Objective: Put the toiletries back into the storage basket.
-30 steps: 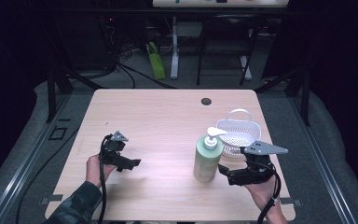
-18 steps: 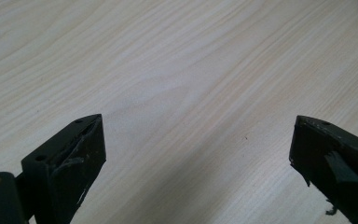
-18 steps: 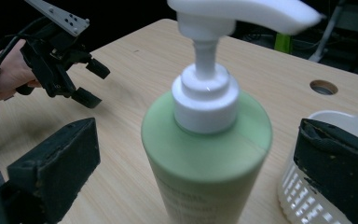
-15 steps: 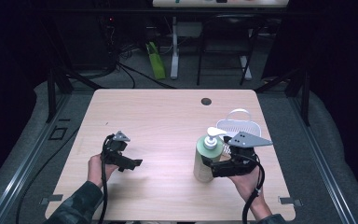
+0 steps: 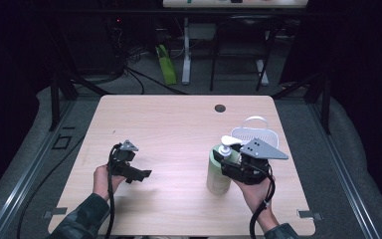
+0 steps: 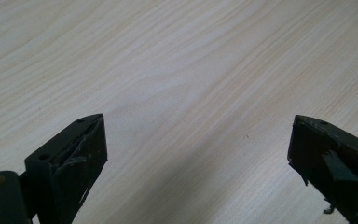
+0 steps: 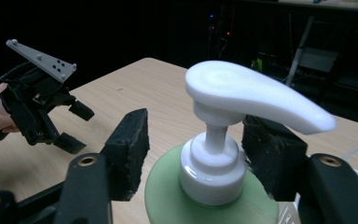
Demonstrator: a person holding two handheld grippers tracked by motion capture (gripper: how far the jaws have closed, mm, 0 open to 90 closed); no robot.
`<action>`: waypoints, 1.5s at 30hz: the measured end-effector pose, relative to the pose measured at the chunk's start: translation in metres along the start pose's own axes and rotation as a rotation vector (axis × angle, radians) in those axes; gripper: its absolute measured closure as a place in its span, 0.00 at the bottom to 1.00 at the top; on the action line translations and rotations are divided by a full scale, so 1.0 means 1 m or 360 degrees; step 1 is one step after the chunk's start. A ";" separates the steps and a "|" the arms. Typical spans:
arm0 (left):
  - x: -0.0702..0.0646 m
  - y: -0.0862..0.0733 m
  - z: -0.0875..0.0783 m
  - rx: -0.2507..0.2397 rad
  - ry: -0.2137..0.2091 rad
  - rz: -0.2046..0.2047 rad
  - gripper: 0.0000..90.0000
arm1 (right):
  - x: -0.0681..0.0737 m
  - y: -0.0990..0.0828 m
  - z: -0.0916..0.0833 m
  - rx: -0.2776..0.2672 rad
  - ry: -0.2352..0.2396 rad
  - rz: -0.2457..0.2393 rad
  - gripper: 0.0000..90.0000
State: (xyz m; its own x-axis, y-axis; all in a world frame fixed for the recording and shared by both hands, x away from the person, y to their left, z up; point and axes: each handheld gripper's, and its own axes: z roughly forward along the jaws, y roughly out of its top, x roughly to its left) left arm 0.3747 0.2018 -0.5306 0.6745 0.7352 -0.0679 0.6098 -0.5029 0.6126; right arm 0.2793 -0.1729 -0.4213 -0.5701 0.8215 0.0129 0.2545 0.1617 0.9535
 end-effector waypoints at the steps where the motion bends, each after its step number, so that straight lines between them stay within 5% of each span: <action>1: 0.000 0.000 0.000 0.0003 -0.0001 0.0000 0.05 | 0.000 0.000 0.000 -0.0009 -0.0006 0.0000 0.52; 13: 0.001 -0.001 -0.002 0.0016 0.0020 -0.0008 0.06 | -0.003 0.001 -0.002 -0.0056 -0.0040 0.0027 0.75; 45: 0.005 -0.005 -0.007 0.0009 0.0025 -0.0036 0.07 | -0.002 0.001 -0.001 -0.0072 -0.0018 -0.0013 0.76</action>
State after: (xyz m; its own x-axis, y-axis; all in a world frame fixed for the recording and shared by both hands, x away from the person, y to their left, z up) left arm 0.3721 0.2110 -0.5283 0.6537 0.7535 -0.0694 0.6272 -0.4882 0.6068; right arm 0.2800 -0.1752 -0.4196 -0.5631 0.8264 0.0018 0.2140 0.1437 0.9662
